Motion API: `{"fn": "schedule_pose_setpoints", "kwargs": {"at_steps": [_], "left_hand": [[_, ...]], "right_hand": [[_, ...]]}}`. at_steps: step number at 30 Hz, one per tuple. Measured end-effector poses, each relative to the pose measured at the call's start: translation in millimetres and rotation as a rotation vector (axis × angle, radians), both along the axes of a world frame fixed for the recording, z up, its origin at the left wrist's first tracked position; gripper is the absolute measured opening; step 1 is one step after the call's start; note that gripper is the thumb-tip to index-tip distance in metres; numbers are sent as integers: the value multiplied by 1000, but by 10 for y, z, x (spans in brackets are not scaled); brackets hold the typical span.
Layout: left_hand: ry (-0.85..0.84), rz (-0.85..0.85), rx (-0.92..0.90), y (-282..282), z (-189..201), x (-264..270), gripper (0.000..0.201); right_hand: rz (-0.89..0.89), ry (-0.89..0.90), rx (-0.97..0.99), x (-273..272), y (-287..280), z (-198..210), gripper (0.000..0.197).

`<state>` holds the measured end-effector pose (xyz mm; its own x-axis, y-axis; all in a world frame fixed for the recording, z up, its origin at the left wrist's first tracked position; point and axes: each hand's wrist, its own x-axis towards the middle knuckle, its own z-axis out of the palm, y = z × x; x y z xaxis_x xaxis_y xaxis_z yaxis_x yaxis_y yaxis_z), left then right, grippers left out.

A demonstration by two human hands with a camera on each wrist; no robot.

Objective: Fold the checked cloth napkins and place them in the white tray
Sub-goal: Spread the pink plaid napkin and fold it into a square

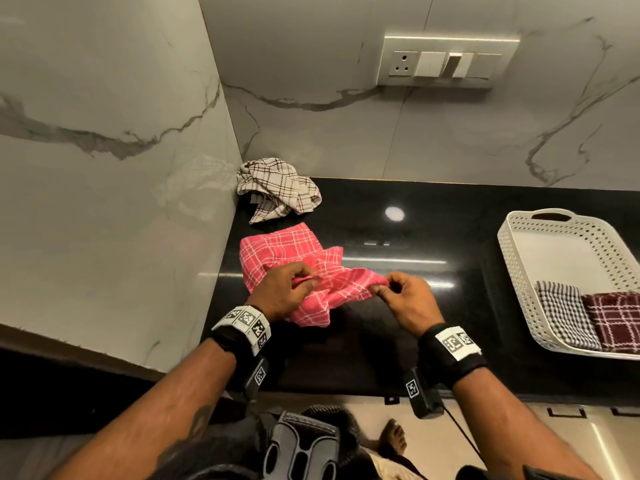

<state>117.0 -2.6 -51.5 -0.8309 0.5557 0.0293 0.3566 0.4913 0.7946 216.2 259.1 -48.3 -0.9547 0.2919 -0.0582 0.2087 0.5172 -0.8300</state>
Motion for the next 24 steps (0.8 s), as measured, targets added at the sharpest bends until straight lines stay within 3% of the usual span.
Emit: {"fn": "schedule_pose_setpoints", "kwargs": {"at_steps": [2,5,9,12,14,17,19,20,22,24], "left_hand": [[0,72,24,-21,5,-11,16],[-48,55,79,24,56,46,26],[-167,38,116,144,10,156,19],[-244,75,138,249,19,288,11],[-252,82,163,325,102,393,19],[-248,-109,128,429,259,637,28],[-338,-314,50,584,334,957,27],[-388,-379,-2,682,362,1130,29],[-374,-418,-37,874,361,1374,30],[-188,-309,48,1031,362,1466,20]], "right_hand": [[-30,34,-32,67,110,70,28],[-55,50,-47,212,251,157,26],[-76,41,47,282,340,208,25],[-145,30,-41,315,314,309,31],[-231,82,-103,364,329,344,35],[-345,121,-239,404,358,373,33],[-381,121,-241,437,398,384,11],[-379,119,-231,452,416,409,9],[-314,136,-262,464,415,469,33],[-184,149,-286,489,371,573,41]]}}
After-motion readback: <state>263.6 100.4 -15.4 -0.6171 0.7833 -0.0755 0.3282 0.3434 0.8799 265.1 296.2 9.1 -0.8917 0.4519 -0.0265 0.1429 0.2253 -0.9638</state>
